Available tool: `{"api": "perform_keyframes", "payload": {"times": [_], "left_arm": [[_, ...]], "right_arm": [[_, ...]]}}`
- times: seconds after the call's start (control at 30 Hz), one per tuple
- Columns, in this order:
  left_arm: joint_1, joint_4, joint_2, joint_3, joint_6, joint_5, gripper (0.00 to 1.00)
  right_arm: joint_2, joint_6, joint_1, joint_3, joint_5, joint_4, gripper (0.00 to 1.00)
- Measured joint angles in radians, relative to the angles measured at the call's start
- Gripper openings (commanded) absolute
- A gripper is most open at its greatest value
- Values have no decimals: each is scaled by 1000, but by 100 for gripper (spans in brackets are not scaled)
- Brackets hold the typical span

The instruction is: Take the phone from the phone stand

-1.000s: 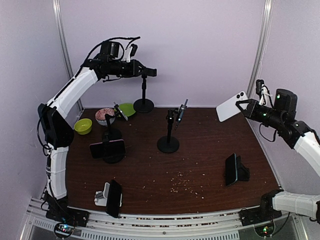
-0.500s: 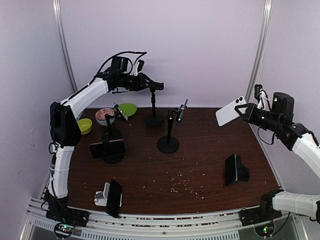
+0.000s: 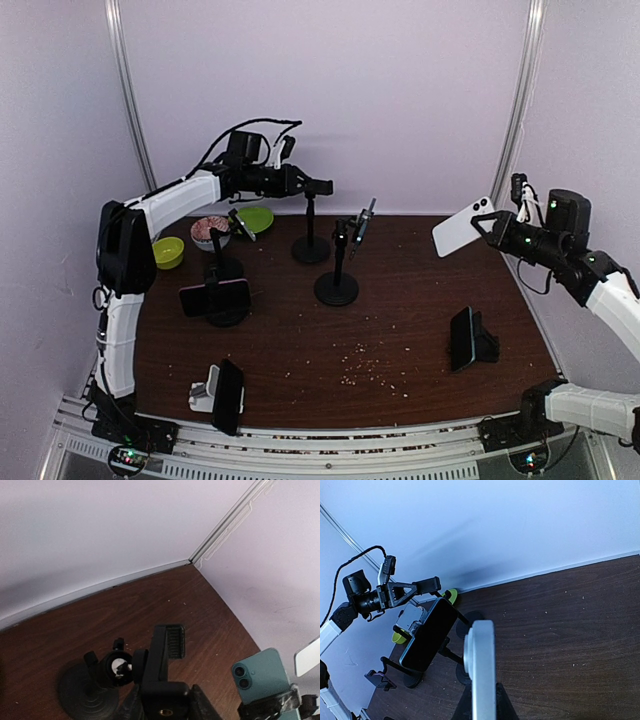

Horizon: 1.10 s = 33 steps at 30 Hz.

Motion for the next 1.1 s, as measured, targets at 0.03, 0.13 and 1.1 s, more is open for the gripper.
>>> {"api": "perform_keyframes", "payload": {"times": [0.03,0.13,1.1], "left_arm": [[0,-3,-3,-3,9,-6,51],[0,-20,-10,-5,28,-27,71],[-16,-321,-671,-338,288,-320,98]], "right_arm": [[-2,0,0,0,0,-3,0],[-5,1,0,0,0,-13,0],[105,158,0,71,-170,-129,0]]}}
